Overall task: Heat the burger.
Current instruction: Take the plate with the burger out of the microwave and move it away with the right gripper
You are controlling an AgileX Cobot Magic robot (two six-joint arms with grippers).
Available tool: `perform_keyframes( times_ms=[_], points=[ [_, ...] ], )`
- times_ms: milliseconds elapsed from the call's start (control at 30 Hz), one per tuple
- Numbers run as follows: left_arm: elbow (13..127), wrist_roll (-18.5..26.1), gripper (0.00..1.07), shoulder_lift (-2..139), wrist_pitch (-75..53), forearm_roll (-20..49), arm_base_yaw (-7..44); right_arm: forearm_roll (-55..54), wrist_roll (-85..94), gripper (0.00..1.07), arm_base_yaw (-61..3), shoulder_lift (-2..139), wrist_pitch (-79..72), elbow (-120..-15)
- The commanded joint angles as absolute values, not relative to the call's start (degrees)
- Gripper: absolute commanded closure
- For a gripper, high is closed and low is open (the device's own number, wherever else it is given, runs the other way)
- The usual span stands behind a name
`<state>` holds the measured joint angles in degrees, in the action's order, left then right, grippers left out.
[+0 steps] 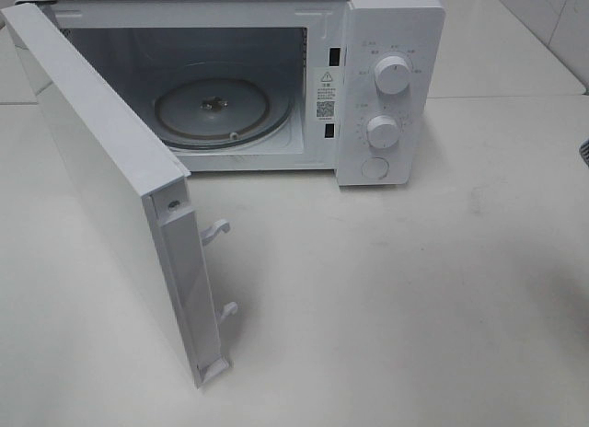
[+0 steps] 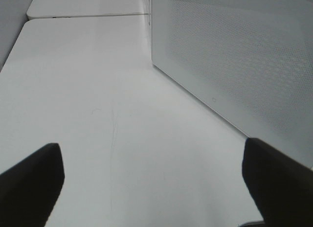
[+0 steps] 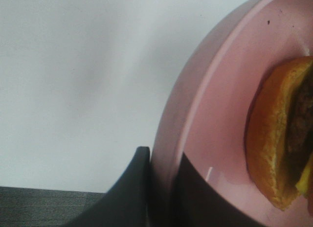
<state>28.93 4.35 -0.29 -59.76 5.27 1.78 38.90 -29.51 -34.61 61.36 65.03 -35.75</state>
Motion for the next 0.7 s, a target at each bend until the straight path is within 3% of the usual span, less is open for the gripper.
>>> perform_keyframes(
  times_ms=[33,700],
  points=[
    [28.76,4.01,0.16,-1.38,-59.36,5.50,1.60,43.37,-32.83,1.07,-34.38,62.80,66.46,-36.38],
    [28.76,4.01,0.16,-1.38,-59.36,5.44,1.60,43.54,-47.44,1.07,-34.38,78.38,59.01,-36.38]
  ],
)
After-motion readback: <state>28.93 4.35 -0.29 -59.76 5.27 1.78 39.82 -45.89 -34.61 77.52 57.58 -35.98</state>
